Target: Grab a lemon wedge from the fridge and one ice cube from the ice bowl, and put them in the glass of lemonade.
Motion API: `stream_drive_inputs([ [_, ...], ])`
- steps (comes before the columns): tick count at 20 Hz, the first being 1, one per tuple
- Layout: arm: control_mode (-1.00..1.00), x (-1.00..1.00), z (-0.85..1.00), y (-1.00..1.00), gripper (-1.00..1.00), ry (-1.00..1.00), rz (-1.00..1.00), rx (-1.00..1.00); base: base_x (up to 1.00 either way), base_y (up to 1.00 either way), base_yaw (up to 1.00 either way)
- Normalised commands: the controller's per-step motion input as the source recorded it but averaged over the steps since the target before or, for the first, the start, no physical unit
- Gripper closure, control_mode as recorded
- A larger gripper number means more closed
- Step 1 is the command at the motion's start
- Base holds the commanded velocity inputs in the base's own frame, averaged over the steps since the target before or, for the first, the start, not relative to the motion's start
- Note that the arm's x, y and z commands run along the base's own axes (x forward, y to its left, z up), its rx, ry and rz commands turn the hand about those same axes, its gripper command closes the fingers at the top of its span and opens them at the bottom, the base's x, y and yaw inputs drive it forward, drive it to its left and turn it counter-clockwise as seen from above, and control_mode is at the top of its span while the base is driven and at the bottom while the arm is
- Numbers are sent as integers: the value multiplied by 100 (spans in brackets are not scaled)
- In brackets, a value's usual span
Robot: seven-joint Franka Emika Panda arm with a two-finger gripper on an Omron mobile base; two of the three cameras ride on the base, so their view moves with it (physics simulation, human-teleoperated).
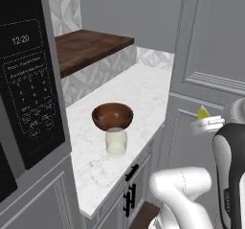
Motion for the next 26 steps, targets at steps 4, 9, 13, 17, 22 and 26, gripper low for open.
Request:
stream_drive_inputs([
  [4,100,0,0,0,100,0,0,0,50,28,30],
  [9,100,0,0,0,100,0,0,0,56,7,26],
  [13,100,0,0,0,100,0,0,0,60,0,25],
  [17,100,0,0,0,100,0,0,0,64,0,28],
  [22,100,0,0,0,100,0,0,0,63,0,31],
  [26,100,0,0,0,100,0,0,0,65,0,34],
])
